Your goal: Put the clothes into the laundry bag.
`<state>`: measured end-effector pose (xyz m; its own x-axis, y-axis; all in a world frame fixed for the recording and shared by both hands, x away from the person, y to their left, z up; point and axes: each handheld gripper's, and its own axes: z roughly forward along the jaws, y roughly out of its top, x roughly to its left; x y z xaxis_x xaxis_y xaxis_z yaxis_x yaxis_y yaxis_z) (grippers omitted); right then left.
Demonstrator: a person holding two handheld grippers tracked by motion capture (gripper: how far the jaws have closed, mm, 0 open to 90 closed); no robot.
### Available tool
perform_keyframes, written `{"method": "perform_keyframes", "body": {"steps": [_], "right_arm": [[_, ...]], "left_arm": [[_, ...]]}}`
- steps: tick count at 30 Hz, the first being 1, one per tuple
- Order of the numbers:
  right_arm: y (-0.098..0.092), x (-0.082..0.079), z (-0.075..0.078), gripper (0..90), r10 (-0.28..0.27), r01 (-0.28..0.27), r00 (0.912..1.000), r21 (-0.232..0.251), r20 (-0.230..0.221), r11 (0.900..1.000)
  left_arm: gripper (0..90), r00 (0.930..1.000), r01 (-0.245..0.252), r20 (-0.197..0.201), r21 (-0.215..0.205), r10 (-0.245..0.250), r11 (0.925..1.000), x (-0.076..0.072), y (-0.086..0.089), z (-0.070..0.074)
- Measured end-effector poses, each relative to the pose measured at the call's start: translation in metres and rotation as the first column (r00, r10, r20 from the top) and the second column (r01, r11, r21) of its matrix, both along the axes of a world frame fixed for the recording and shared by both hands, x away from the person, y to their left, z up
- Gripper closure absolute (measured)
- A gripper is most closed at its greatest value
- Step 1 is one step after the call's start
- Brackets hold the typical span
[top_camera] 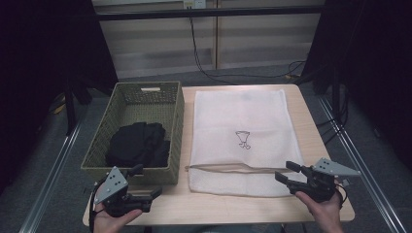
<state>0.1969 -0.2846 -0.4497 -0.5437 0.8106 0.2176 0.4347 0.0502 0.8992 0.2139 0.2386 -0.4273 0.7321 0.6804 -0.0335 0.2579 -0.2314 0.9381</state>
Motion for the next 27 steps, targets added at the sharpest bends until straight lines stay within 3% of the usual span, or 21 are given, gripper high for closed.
{"method": "perform_keyframes", "body": {"steps": [13,15,18,22,27], "right_arm": [[0.007,0.014,-0.006,38.7,0.05,-0.051,0.9971,-0.016,-0.057,0.999],[0.013,0.02,-0.009,33.8,0.085,-0.087,0.992,-0.025,-0.094,0.996],[0.02,0.025,-0.01,33.9,0.115,-0.121,0.9867,-0.049,-0.115,0.991],[0.025,0.03,-0.006,36.0,0.135,-0.141,0.9846,-0.048,-0.111,0.989],[0.039,0.04,-0.002,38.8,0.175,-0.185,0.978,-0.086,-0.113,0.979]], "left_arm": [[6.0,0.9995,0.009,-0.03,0.009,-0.008,0.9999,0.003,-0.004,-0.002],[6.0,0.9993,0.0,-0.037,0.012,0.0,0.9999,0.003,-0.004,-0.002],[6.0,0.9992,0.024,-0.032,0.007,-0.023,0.9997,0.003,-0.003,-0.002],[6.5,0.9995,0.017,-0.028,0.016,-0.017,0.9997,0.001,-0.004,-0.002],[6.5,0.9995,0.016,-0.027,0.005,-0.016,0.9999,-0.001,0.0,-0.002]]}}
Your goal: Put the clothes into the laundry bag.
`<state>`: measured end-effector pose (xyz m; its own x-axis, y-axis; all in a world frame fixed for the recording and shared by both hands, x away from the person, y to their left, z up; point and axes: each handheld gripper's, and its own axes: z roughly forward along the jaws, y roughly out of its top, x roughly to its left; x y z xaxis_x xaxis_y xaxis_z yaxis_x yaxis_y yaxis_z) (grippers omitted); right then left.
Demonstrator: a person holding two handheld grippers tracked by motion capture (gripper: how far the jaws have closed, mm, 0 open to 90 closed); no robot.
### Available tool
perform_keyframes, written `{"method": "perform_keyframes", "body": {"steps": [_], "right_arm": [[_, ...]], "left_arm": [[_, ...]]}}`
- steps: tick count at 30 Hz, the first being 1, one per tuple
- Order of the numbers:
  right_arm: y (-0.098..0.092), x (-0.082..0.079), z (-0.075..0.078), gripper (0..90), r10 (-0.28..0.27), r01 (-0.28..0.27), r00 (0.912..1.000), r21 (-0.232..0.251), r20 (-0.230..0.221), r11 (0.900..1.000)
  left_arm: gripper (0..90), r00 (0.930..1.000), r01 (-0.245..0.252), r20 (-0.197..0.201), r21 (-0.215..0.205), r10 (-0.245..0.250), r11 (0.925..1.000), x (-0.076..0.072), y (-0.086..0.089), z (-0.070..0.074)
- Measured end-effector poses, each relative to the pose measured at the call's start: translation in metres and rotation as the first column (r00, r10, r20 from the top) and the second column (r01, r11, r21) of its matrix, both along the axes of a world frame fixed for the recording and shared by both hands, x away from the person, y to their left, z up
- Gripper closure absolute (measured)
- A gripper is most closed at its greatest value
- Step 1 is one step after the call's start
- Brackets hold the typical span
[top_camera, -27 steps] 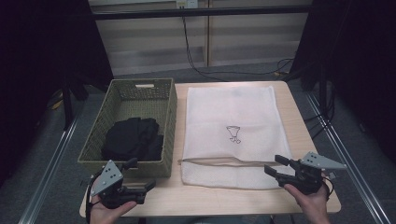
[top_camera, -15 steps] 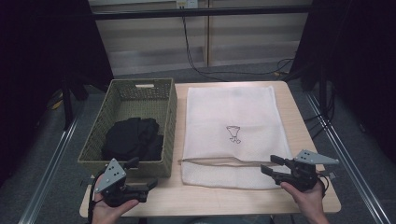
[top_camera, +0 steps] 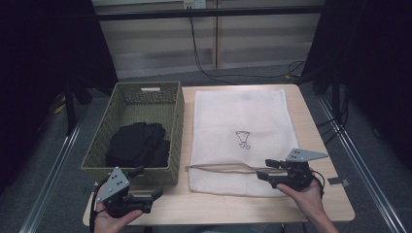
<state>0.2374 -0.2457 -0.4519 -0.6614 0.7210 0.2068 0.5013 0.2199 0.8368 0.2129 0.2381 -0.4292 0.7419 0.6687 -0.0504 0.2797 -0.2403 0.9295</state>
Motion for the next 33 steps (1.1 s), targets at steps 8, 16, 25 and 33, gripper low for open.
{"method": "perform_keyframes", "body": {"steps": [8,16,25,33], "right_arm": [[0.018,0.029,-0.003,40.7,0.069,-0.069,0.9975,-0.054,-0.018,0.996],[0.037,0.059,-0.008,42.8,0.099,-0.104,0.9938,-0.107,-0.051,0.989],[0.045,0.065,-0.028,44.0,0.097,-0.104,0.9935,-0.136,-0.06,0.985],[0.049,0.073,-0.04,43.1,0.103,-0.117,0.9912,-0.182,-0.083,0.976]], "left_arm": [[6.5,1.0,0.005,0.007,0.005,-0.005,1.0,-0.002,0.001,0.002],[7.5,0.9998,0.02,0.001,0.0,-0.02,0.9998,0.002,-0.001,0.001],[7.2,0.9995,0.03,0.007,0.001,-0.03,0.9995,-0.001,-0.001,0.003],[6.4,0.9999,0.016,-0.003,-0.012,-0.016,0.9998,-0.001,0.001,0.003]]}}
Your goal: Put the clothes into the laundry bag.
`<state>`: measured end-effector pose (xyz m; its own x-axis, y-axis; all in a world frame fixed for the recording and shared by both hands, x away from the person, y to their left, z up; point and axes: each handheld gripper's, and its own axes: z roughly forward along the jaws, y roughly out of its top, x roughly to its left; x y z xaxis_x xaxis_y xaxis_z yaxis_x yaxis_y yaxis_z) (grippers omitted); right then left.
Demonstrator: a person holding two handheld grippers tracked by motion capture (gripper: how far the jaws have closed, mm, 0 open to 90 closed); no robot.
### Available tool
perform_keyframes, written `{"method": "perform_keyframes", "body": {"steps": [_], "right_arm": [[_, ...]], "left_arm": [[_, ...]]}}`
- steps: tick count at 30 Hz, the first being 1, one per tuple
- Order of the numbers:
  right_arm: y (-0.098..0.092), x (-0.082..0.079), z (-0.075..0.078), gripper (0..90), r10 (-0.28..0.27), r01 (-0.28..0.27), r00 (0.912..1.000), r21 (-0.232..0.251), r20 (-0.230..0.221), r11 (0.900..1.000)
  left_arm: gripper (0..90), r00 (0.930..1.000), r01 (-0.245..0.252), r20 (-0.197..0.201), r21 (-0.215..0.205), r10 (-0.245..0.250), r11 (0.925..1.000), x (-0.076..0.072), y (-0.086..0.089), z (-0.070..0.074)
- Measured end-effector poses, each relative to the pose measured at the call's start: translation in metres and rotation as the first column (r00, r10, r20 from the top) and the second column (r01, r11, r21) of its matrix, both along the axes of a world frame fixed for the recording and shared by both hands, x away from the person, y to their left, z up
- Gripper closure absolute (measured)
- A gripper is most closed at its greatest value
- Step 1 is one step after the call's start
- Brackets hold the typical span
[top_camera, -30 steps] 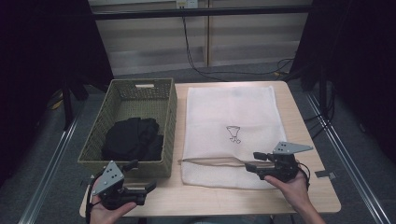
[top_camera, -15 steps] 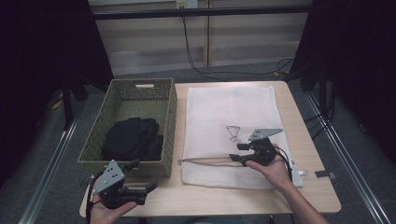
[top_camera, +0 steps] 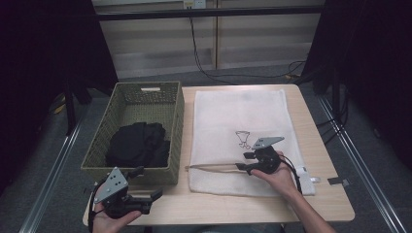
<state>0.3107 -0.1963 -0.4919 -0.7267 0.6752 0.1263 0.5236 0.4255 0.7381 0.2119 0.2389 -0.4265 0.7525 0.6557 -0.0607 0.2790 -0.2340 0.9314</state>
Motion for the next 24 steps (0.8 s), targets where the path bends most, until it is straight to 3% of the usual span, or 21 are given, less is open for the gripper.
{"method": "perform_keyframes", "body": {"steps": [14,20,24], "right_arm": [[0.0029,0.0031,-0.0104,43.7,0.004,-0.005,1.0,-0.055,-0.008,0.998],[0.006,0.0006,-0.0107,49.0,-0.023,0.023,0.9997,-0.084,0.01,0.996],[0.0037,0.0008,-0.0107,58.6,-0.048,0.048,0.9988,-0.082,0.013,0.995]], "left_arm": [[6.5,1.0,-0.001,0.007,0.003,0.001,1.0,-0.0015,0.0014,0.0008],[6.4,0.9999,-0.009,0.009,-0.004,0.009,1.0,-0.0021,0.0023,0.0014],[6.4,0.9999,-0.005,0.012,-0.004,0.005,1.0,-0.0021,0.0031,0.0014]]}}
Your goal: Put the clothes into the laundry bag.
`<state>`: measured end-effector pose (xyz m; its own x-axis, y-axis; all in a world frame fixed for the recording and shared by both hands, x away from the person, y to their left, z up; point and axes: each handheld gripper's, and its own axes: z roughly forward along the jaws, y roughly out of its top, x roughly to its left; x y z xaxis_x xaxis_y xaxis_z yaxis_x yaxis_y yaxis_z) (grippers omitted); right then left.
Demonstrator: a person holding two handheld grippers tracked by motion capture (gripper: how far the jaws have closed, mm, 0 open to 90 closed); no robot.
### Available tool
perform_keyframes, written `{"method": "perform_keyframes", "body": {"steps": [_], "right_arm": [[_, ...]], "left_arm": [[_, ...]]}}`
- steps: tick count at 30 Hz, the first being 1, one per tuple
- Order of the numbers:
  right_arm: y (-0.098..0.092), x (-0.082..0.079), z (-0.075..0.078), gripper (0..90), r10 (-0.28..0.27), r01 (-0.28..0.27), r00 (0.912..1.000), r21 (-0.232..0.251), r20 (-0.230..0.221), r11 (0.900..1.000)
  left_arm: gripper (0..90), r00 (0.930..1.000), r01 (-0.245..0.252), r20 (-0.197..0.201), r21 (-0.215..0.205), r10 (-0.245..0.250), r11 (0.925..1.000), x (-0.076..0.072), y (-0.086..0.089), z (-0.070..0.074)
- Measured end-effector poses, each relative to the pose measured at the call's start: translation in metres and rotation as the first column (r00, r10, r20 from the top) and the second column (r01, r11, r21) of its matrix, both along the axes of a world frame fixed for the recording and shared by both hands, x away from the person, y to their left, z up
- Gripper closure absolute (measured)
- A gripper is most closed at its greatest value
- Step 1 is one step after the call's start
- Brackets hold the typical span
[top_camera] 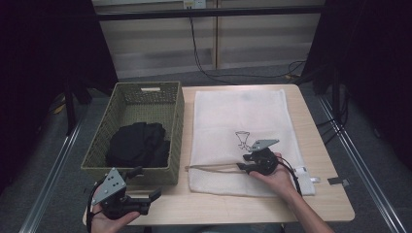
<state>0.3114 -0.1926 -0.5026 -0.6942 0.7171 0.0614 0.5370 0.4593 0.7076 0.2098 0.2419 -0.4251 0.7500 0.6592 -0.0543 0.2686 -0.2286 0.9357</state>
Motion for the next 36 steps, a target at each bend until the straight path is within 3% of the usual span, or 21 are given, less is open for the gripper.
{"method": "perform_keyframes", "body": {"steps": [14,21,23,27,31,36], "right_arm": [[-0.0028,0.0007,-0.0007,69.1,-0.014,0.014,0.9999,0.002,0.008,1.0],[-0.0056,0.0028,-0.0012,81.4,-0.031,0.031,0.9995,0.009,0.008,0.999],[-0.0088,0.0053,-0.0027,84.9,-0.043,0.043,0.9991,0.042,-0.003,0.998],[-0.0098,0.006,-0.0025,85.6,-0.046,0.047,0.9988,0.051,-0.018,0.998],[-0.0084,0.0057,-0.0013,86.8,-0.038,0.039,0.9992,0.034,-0.011,0.999],[-0.0091,0.0056,0.0017,87.3,-0.033,0.033,0.9994,0.046,-0.001,0.998]], "left_arm": [[6.4,0.9999,-0.014,0.001,0.009,0.014,0.9999,0.0011,0.0003,0.0001],[6.0,0.9999,-0.006,-0.013,0.007,0.006,1.0,0.0022,0.0005,-0.0005],[6.0,0.9998,-0.009,-0.016,0.01,0.01,0.9999,0.0025,0.0005,-0.0005],[5.9,0.9998,-0.004,-0.017,0.011,0.004,0.9999,0.0028,0.001,-0.0004],[5.9,0.9998,-0.011,-0.013,0.011,0.011,0.9999,0.0024,0.001,-0.0001],[6.0,0.9999,-0.015,-0.009,0.011,0.015,0.9998,0.0026,0.0025,0.0003]]}}
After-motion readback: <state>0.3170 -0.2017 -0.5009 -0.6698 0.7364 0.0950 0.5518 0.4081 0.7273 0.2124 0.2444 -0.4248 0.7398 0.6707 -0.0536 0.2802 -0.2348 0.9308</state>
